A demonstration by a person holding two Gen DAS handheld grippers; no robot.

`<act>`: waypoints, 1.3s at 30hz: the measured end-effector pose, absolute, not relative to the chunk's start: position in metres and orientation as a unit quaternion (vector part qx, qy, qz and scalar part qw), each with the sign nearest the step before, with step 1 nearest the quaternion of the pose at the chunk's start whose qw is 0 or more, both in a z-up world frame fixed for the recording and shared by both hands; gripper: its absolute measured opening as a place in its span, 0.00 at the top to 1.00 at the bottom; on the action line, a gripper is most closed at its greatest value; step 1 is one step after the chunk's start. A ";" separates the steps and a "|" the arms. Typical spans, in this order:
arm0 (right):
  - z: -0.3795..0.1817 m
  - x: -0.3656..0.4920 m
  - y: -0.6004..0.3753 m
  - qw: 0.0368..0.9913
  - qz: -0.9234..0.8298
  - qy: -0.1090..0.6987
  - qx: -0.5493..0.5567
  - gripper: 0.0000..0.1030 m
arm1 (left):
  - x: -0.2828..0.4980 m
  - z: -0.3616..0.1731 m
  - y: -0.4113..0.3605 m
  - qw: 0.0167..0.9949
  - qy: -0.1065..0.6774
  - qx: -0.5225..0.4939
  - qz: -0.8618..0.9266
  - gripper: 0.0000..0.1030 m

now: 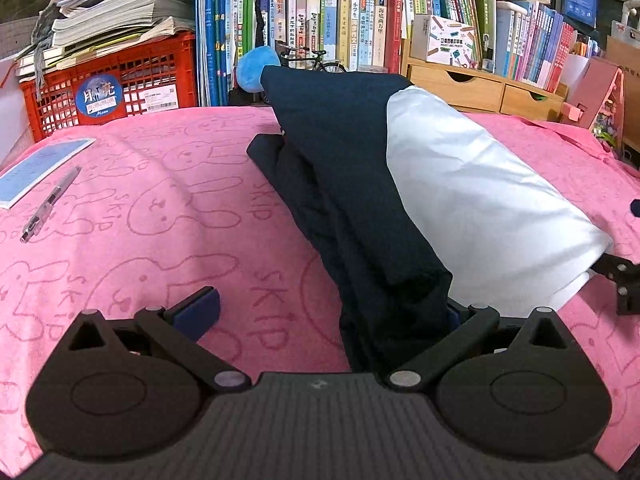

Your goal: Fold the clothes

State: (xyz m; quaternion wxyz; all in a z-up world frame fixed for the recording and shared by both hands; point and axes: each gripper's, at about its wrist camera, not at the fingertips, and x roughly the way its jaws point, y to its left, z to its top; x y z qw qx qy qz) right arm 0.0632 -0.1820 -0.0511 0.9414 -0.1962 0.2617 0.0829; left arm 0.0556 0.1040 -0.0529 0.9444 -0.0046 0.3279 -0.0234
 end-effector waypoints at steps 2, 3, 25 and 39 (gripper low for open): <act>-0.039 0.055 -0.193 0.938 0.137 0.268 -0.174 0.02 | 0.054 -0.053 0.105 0.945 0.327 -0.006 -0.023 0.00; -0.033 0.052 -0.203 0.936 0.173 0.271 -0.143 0.02 | 0.053 -0.053 0.106 0.945 0.327 -0.007 -0.024 0.00; -0.053 0.106 -0.201 0.752 0.372 0.464 0.285 0.74 | -0.011 0.021 0.124 0.974 0.200 -0.064 -0.086 0.00; -0.071 0.110 -0.205 0.805 0.250 0.381 0.380 0.65 | 0.020 -0.064 0.076 0.954 0.287 0.031 -0.082 0.00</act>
